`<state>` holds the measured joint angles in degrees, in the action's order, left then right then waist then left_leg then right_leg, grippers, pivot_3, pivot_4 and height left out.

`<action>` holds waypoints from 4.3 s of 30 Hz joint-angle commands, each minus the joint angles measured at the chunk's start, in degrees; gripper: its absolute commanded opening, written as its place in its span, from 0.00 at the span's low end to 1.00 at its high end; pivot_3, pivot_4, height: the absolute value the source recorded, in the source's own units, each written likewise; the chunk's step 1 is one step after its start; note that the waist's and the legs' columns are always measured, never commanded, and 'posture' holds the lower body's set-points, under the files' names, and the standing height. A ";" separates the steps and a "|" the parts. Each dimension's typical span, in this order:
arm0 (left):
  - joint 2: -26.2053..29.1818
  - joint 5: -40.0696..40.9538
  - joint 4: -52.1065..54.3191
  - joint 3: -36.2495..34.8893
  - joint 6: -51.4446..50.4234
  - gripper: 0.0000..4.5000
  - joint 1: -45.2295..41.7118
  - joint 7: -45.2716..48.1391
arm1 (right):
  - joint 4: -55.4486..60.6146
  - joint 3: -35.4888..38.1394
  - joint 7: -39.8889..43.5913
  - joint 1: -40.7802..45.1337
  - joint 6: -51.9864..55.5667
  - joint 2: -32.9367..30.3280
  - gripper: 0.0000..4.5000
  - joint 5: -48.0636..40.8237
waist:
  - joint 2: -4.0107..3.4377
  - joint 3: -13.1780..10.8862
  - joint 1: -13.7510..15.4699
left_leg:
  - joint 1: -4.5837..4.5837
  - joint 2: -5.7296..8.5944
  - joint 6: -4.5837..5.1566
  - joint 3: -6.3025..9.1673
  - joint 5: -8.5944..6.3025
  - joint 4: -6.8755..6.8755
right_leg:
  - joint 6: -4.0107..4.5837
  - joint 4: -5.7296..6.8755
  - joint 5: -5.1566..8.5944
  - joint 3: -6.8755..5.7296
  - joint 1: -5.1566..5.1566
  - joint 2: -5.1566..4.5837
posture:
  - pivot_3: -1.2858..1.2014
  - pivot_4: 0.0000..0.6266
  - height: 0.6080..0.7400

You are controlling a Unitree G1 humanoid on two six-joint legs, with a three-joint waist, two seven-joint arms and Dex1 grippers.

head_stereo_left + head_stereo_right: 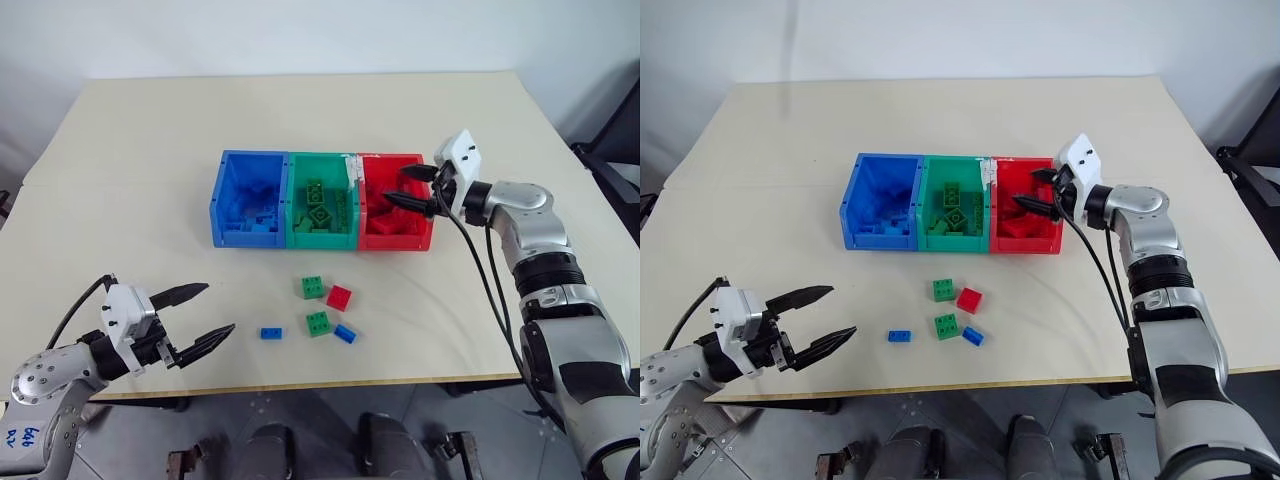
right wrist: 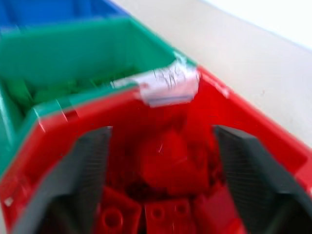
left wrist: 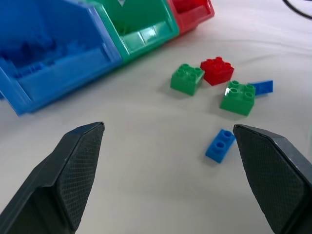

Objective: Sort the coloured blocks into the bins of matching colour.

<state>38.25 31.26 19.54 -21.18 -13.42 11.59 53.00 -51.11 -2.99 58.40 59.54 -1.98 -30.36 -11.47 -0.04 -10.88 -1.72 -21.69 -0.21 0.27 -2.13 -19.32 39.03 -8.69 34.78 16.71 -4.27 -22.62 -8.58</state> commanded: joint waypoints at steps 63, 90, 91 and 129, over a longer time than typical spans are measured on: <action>-3.12 3.69 5.74 6.63 1.91 1.00 -6.20 -1.03 | 44.97 3.95 3.53 -20.62 23.59 1.17 0.33 -11.32 | -0.06 -0.04 1.42 | 0.21 -0.13 0.04 -0.02 -0.22 0.07 | -0.05 -0.07 -0.04 -0.01 0.04 0.09 | 0.52 0.24 1.00; -0.70 -1.95 -4.77 12.96 4.16 1.00 -14.52 5.48 | 50.56 15.80 14.82 -38.71 14.09 -12.89 1.00 -17.80 | -0.07 -0.04 2.22 | 0.13 -0.05 0.11 -0.44 -0.31 0.07 | -0.05 -0.22 -0.04 -0.20 0.12 0.08 | 0.52 0.24 1.00; -0.95 -2.92 -5.70 13.81 4.70 1.00 -15.50 5.53 | 51.91 16.81 14.67 -41.31 13.90 -13.50 1.00 -18.20 | -0.06 -0.04 2.48 | 0.15 -0.05 0.11 -0.40 -0.31 0.07 | -0.05 -0.23 -0.04 -0.24 0.15 0.08 | 0.52 0.24 1.00; 2.48 -1.88 -2.96 6.37 7.52 1.00 -5.67 7.57 | 64.21 -12.70 -0.22 -46.59 19.68 -3.56 0.62 -2.77 | 0.02 0.01 1.65 | 0.37 -0.25 0.09 -0.23 -0.41 0.08 | -0.08 -0.24 -0.06 -0.10 0.15 0.15 | 0.52 0.24 1.00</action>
<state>40.84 27.99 15.03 -13.53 -5.84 5.89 61.04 12.70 -15.37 58.18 12.85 17.90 -34.32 -14.33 -0.02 -10.87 -0.07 -21.32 -0.47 0.35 -2.36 -19.73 39.11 -8.76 34.54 16.66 -4.37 -22.48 -8.43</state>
